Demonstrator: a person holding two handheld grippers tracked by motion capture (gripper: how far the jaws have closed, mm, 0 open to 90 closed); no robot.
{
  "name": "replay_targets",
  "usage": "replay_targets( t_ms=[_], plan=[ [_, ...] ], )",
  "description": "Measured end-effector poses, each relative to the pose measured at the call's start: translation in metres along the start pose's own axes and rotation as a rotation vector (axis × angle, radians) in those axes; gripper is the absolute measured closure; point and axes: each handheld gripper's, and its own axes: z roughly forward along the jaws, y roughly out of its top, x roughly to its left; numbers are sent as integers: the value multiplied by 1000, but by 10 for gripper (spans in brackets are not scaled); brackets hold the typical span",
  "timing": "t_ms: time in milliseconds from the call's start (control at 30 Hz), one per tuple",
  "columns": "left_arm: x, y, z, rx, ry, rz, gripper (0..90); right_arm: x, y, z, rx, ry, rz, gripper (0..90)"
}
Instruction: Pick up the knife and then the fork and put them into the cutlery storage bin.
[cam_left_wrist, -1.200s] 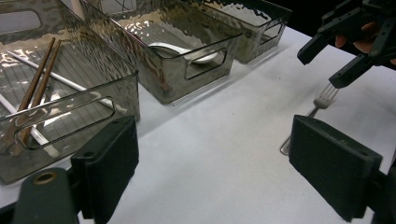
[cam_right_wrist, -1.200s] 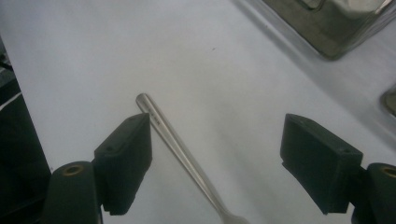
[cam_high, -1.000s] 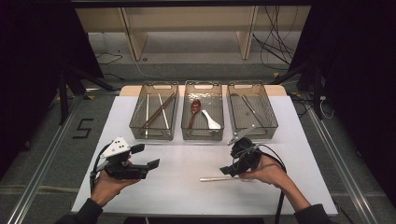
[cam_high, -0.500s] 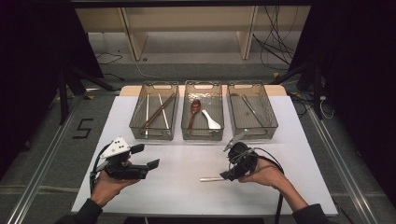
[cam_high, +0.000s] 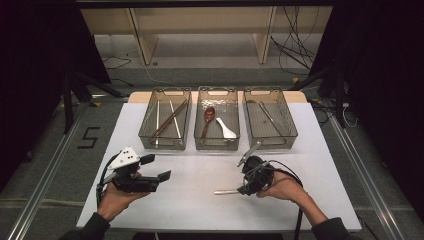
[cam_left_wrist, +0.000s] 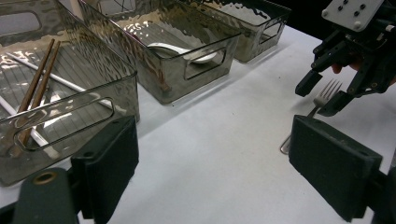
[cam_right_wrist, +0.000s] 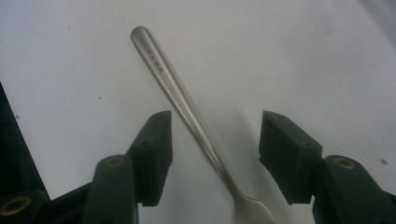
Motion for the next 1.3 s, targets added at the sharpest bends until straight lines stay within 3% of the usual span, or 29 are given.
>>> replay_targets(
  t_ms=[433,667,1067,1300],
  plan=[
    [0,0,0,3,-2,3,157,1,-3,12,89,-15,-39,639],
    [-1,0,0,3,-3,4,157,3,-4,12,105,-29,-69,707],
    [0,0,0,5,-1,2,157,10,-4,12,164,-47,-140,765],
    [-1,0,0,6,-1,5,157,13,-4,11,188,-39,-136,846]
  ],
)
